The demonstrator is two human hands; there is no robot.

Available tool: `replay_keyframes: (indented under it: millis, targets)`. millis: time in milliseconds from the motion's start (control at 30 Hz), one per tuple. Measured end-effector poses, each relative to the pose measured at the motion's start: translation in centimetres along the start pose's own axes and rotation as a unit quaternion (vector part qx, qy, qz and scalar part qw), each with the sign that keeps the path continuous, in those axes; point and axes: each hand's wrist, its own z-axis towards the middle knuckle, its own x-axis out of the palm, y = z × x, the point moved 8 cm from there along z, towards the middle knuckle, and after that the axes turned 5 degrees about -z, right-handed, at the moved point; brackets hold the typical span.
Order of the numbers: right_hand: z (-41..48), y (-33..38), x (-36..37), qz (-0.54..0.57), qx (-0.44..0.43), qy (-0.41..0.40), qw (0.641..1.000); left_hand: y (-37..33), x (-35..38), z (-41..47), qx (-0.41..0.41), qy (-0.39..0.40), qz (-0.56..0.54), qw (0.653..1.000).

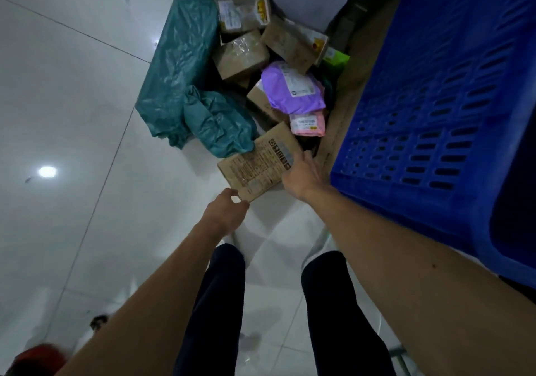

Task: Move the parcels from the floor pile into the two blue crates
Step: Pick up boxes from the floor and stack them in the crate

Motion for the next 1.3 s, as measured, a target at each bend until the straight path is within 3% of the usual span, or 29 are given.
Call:
replay_keyframes:
  millis: [133,267,400,567,667,867,1033,1300]
  targets:
    - [4.3,-0.4,0.5,0.046,0.046,-0.054,0.996,1.1,-0.2,4.1,-0.029,-0.01,-0.039,0.999]
    - [6.9,-1.3,3.0,0.091,0.072,-0.023,0.993,1.2,0.6,7.4,-0.008,0.003,-0.109,0.994]
    - [7.6,-2.6,4.2,0.147,0.084,-0.054,0.984,1.9,1.4,8.2,-0.019,0.013,-0.205,0.979]
    - [7.4,-3.1,4.6,0.264,0.117,0.005,0.957,2.9,1.8,7.4,-0.045,0.014,-0.311,0.949]
    - [6.3,-2.6,3.9,0.28,0.13,0.034,0.951,3.2,1.7,6.7,-0.058,-0.006,-0.35,0.935]
    - [2.7,-2.5,2.1,0.266,0.129,0.048,0.954,2.9,0.3,2.3,-0.062,-0.076,-0.349,0.932]
    - [-2.7,-1.5,-0.8,0.218,0.121,0.012,0.968,0.3,-3.0,-2.2,-0.006,-0.121,-0.303,0.945]
    - [-13.7,1.2,-10.5,0.226,0.082,-0.035,0.97,-7.4,-10.7,-12.9,0.028,-0.162,-0.231,0.959]
